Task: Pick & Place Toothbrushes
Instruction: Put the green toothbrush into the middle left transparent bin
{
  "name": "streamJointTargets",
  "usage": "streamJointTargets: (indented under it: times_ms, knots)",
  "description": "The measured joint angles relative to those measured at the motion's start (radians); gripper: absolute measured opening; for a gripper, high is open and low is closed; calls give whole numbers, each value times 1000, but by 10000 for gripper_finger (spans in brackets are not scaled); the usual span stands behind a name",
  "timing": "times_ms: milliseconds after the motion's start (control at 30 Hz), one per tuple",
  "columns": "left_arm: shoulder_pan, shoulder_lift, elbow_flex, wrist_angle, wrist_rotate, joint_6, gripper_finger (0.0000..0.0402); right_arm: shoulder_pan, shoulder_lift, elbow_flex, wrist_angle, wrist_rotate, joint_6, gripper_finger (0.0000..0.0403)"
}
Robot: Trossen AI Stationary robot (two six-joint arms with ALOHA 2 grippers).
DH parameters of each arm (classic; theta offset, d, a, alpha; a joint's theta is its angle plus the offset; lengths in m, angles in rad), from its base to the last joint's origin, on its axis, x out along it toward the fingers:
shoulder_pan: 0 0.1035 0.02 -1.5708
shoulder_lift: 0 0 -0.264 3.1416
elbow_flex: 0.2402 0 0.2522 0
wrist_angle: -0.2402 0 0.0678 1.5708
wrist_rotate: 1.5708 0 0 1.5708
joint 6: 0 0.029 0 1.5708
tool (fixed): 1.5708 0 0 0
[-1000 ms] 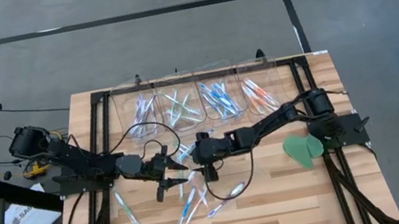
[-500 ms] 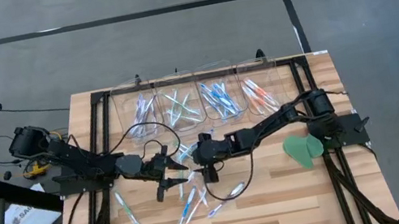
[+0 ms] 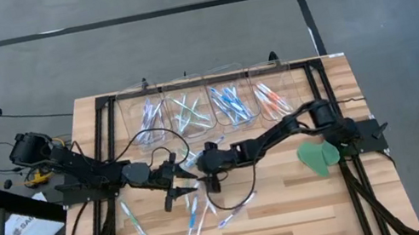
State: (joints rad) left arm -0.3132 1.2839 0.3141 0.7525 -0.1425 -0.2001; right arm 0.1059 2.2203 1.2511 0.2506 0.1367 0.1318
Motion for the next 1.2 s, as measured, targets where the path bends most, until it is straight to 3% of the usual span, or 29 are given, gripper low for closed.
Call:
streamJointTargets:
  times_ms: [567, 767, 1000, 1200]
  knots:
    - [-2, 0, 0, -20, -1, -44, 184, -22, 9, 6, -40, -5, 106, 265]
    - [-2, 0, 0, -20, -1, -45, 184, -16, 9, 6, -47, 0, 101, 189]
    - [-2, 0, 0, -20, -2, -45, 184, 2, 10, 5, -51, -1, 50, 24]
    - [-2, 0, 0, -20, -2, -52, 184, 13, -12, 4, -82, -24, 49, 20]
